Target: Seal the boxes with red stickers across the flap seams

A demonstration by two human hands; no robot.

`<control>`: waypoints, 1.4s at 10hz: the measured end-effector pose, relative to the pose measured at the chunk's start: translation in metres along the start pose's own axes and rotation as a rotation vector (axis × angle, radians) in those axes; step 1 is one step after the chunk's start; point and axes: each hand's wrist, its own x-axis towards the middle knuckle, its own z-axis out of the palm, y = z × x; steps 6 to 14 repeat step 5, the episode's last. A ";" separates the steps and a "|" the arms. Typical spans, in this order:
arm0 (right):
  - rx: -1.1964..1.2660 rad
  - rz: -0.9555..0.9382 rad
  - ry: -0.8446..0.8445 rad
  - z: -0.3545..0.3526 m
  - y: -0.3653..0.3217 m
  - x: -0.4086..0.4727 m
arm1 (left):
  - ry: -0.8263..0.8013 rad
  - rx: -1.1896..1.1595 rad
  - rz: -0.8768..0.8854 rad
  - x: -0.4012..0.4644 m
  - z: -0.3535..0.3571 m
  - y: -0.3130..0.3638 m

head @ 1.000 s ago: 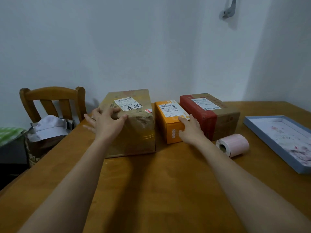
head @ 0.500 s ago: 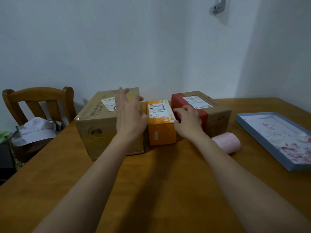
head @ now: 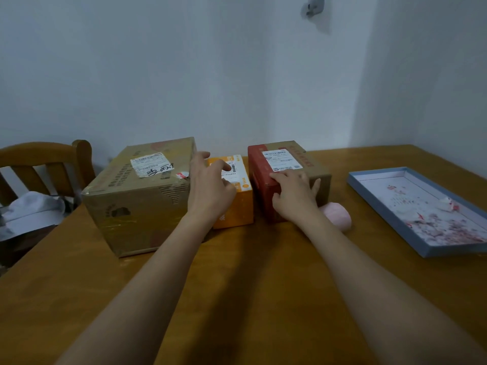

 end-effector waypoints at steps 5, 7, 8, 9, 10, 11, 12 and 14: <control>0.204 -0.053 0.032 -0.024 -0.003 -0.013 | 0.068 -0.137 -0.028 -0.003 -0.036 0.027; 0.204 -0.053 0.032 -0.024 -0.003 -0.013 | 0.068 -0.137 -0.028 -0.003 -0.036 0.027; 0.204 -0.053 0.032 -0.024 -0.003 -0.013 | 0.068 -0.137 -0.028 -0.003 -0.036 0.027; 0.204 -0.053 0.032 -0.024 -0.003 -0.013 | 0.068 -0.137 -0.028 -0.003 -0.036 0.027; 0.204 -0.053 0.032 -0.024 -0.003 -0.013 | 0.068 -0.137 -0.028 -0.003 -0.036 0.027; 0.204 -0.053 0.032 -0.024 -0.003 -0.013 | 0.068 -0.137 -0.028 -0.003 -0.036 0.027; 0.204 -0.053 0.032 -0.024 -0.003 -0.013 | 0.068 -0.137 -0.028 -0.003 -0.036 0.027; 0.204 -0.053 0.032 -0.024 -0.003 -0.013 | 0.068 -0.137 -0.028 -0.003 -0.036 0.027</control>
